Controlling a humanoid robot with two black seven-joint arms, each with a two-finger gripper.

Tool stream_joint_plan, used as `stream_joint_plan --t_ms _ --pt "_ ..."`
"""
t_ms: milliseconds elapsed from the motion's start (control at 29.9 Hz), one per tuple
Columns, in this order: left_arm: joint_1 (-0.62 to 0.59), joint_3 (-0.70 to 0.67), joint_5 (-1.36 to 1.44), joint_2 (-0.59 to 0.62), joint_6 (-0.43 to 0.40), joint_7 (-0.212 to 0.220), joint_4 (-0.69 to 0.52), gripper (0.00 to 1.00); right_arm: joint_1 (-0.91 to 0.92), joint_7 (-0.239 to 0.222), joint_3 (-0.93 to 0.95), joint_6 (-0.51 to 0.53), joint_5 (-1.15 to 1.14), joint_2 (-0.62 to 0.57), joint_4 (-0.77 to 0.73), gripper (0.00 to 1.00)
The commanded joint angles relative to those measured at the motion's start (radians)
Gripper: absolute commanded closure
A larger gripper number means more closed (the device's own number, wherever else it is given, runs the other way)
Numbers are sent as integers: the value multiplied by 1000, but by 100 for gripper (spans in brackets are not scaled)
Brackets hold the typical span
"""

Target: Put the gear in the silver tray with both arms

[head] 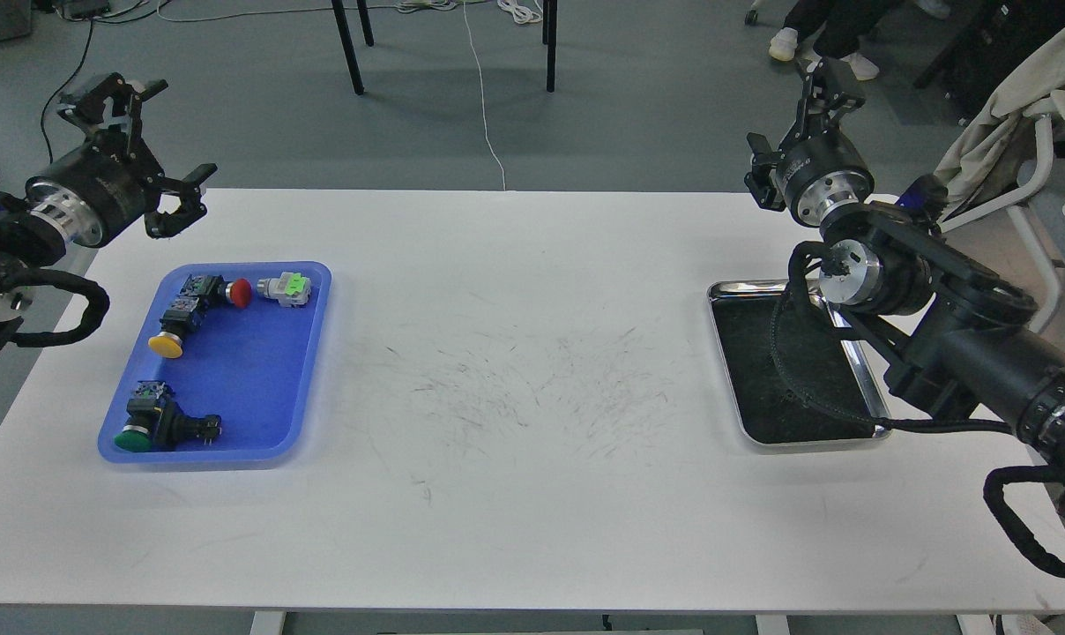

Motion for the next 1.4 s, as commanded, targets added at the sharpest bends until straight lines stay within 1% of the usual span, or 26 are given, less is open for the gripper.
stream_joint_plan --t_ms 0,134,334,568,669,1271,1371 --pt "5 1 0 1 -7 5 0 1 2 -38 -29 23 -1 -1 8 1" --pt "6 3 2 1 1 5 0 1 -1 -52 -45 51 -6 -21 26 1" --pt "20 1 2 4 -8 -1 -3 1 -9 -44 -91 118 -18 -88 66 1" --pt "20 4 3 3 1 -11 -3 1 -9 -44 -91 117 -20 -93 68 1" --pt "22 1 2 3 -11 -1 0 1 -9 -44 -91 111 -20 -91 71 1" --pt "35 1 0 1 -11 -5 5 1 -6 -44 -92 106 -21 -91 80 1" --pt "35 1 0 1 -14 -5 5 1 -3 -42 -94 119 -23 -93 89 1"
